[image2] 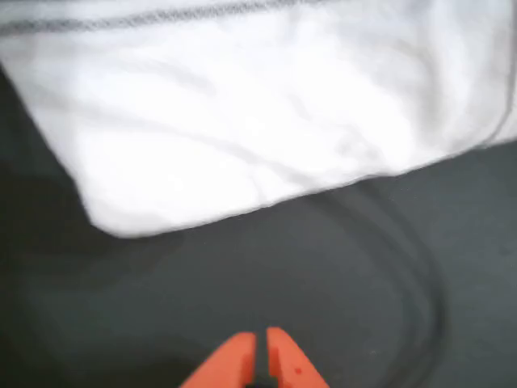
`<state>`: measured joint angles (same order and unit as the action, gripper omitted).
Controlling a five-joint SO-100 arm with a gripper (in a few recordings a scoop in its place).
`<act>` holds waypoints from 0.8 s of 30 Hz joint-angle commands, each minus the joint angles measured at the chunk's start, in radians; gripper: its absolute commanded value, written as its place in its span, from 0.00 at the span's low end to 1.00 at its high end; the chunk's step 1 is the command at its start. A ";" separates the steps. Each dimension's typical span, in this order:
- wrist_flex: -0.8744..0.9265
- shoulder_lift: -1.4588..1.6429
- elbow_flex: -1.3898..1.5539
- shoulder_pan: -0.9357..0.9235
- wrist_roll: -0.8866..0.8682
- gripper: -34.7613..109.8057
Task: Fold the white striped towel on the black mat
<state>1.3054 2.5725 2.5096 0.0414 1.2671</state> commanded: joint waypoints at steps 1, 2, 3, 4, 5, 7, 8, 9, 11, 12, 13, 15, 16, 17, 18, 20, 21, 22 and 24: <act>0.005 0.130 0.084 0.025 0.012 0.24; -0.003 0.149 0.115 0.017 0.014 0.24; -0.017 0.173 0.149 0.000 0.038 0.24; -0.032 0.198 0.186 -0.020 0.069 0.24; -0.046 0.232 0.224 -0.048 0.104 0.24; -0.040 0.313 0.287 -0.094 0.161 0.24; -0.020 0.350 0.308 -0.103 0.187 0.24; 0.006 0.387 0.321 -0.103 0.196 0.24; 0.043 0.430 0.342 -0.080 0.184 0.24; 0.046 0.449 0.356 -0.069 0.175 0.24; 0.041 0.468 0.376 -0.063 0.172 0.24; 0.040 0.503 0.413 -0.061 0.172 0.24; 0.037 0.522 0.436 -0.066 0.179 0.24; 0.037 0.537 0.456 -0.069 0.184 0.24; 0.038 0.555 0.476 -0.078 0.192 0.24; 0.041 0.586 0.512 -0.083 0.204 0.24; 0.035 0.594 0.529 -0.084 0.209 0.24; 0.032 0.603 0.543 -0.086 0.213 0.24; 0.035 0.626 0.563 -0.087 0.213 0.24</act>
<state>1.3254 3.1677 3.0557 -0.0291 1.4603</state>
